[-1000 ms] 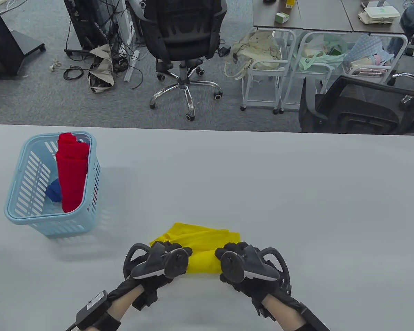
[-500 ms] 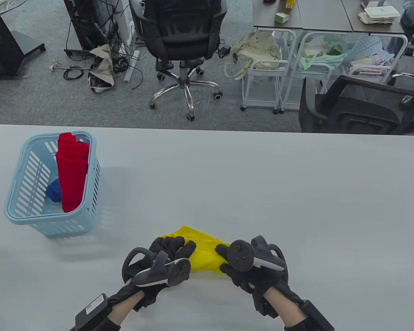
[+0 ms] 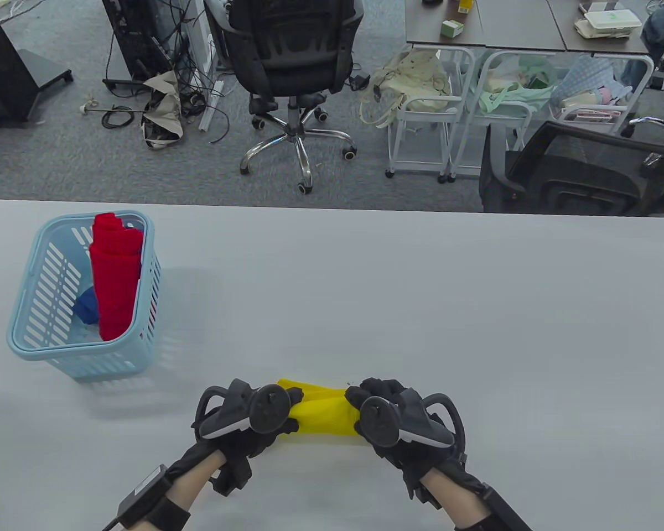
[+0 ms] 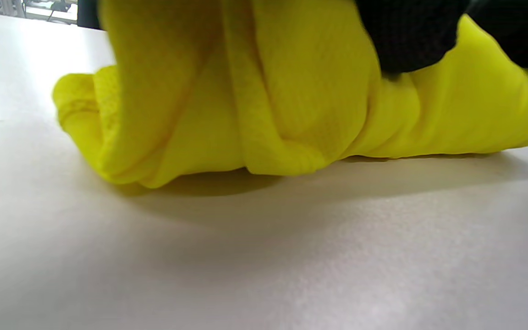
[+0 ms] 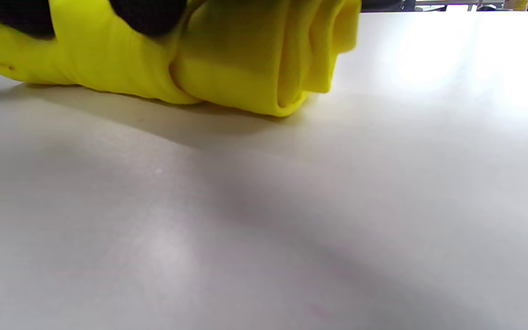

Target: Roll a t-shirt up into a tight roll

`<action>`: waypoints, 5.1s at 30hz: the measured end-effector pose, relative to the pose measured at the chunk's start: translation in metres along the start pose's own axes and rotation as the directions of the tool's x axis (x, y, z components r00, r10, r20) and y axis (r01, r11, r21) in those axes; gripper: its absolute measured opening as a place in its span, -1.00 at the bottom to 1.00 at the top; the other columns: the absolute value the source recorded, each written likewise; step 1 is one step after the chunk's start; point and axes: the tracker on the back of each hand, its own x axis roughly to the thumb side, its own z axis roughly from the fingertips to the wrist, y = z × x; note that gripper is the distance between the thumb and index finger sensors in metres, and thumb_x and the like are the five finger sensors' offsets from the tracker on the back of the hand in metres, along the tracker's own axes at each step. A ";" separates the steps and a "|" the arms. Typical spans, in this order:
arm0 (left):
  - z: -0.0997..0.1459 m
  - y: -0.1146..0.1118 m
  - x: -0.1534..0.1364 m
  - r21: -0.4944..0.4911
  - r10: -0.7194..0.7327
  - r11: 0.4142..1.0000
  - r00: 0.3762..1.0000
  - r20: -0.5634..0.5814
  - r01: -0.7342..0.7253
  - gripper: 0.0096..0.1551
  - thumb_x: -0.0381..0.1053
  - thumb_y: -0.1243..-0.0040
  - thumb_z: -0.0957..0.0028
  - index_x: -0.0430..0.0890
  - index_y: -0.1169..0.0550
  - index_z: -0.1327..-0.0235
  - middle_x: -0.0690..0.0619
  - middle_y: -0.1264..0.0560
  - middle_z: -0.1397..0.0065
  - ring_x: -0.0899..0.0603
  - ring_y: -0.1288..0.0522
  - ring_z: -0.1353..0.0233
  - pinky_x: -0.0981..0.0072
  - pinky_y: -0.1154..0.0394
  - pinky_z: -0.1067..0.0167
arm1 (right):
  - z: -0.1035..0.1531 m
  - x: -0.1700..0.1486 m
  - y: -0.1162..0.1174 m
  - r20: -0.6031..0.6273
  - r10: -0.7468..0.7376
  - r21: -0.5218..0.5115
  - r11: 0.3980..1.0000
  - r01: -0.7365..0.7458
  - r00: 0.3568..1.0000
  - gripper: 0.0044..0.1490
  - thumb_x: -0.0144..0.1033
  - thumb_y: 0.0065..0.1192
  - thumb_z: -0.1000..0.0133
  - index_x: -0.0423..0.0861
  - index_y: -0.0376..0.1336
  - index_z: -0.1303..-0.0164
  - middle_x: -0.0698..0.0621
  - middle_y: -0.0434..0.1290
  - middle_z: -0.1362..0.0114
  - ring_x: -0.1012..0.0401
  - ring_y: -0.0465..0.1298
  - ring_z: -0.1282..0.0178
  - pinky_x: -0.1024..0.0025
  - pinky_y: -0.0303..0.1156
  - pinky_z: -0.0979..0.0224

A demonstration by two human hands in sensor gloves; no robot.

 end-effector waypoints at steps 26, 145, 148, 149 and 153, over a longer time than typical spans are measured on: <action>0.004 -0.008 0.022 0.040 -0.251 0.968 0.967 0.034 0.249 -0.21 0.32 -0.04 0.06 0.10 -0.38 -0.49 0.13 -0.61 -0.33 -0.03 -0.64 -0.26 -0.02 -0.48 -0.43 | 0.001 -0.006 -0.006 0.032 -0.102 0.016 0.995 0.101 0.994 -0.22 -0.04 -0.19 -0.34 0.10 -0.25 -0.76 -0.13 -0.16 -0.80 -0.18 0.01 -0.75 -0.20 0.03 -0.60; 0.019 0.018 -0.045 0.013 -0.291 0.952 0.917 -0.274 0.306 -0.05 0.43 0.52 0.07 0.14 0.20 -0.63 -0.07 0.22 -0.78 -0.27 0.09 -0.75 -0.13 -0.02 -0.64 | -0.041 -0.190 -0.015 -0.569 0.015 0.153 0.984 0.088 0.822 -0.04 0.07 -0.51 -0.31 -0.10 -0.70 -0.61 -0.17 -0.77 -0.61 -0.21 -0.69 -0.62 -0.22 -0.45 -0.61; 0.020 0.019 -0.042 0.023 -0.311 0.944 0.911 -0.271 0.330 -0.05 0.43 0.52 0.07 0.14 0.19 -0.63 -0.07 0.22 -0.78 -0.27 0.09 -0.76 -0.13 -0.03 -0.64 | -0.035 -0.152 -0.022 -0.492 0.011 0.112 0.992 0.051 0.871 -0.04 0.08 -0.49 -0.31 -0.10 -0.67 -0.64 -0.19 -0.74 -0.63 -0.23 -0.66 -0.64 -0.23 -0.43 -0.60; 0.021 0.019 -0.041 0.025 -0.311 0.944 0.912 -0.269 0.329 -0.05 0.43 0.53 0.07 0.14 0.19 -0.63 -0.07 0.22 -0.78 -0.27 0.09 -0.76 -0.14 -0.03 -0.64 | -0.031 -0.141 -0.025 -0.471 0.007 0.092 0.995 0.041 0.882 -0.04 0.09 -0.49 -0.31 -0.09 -0.64 -0.66 -0.19 -0.72 -0.64 -0.24 -0.64 -0.65 -0.24 -0.42 -0.60; 0.022 0.020 -0.039 0.033 -0.298 0.948 0.918 -0.261 0.317 -0.04 0.44 0.57 0.10 0.14 0.20 -0.63 -0.07 0.23 -0.78 -0.27 0.09 -0.76 -0.14 -0.02 -0.64 | -0.013 -0.099 -0.034 -0.384 -0.050 0.024 0.998 0.064 0.922 -0.05 0.11 -0.35 -0.31 -0.07 -0.48 -0.73 -0.20 -0.60 -0.70 -0.26 -0.55 -0.68 -0.25 -0.36 -0.59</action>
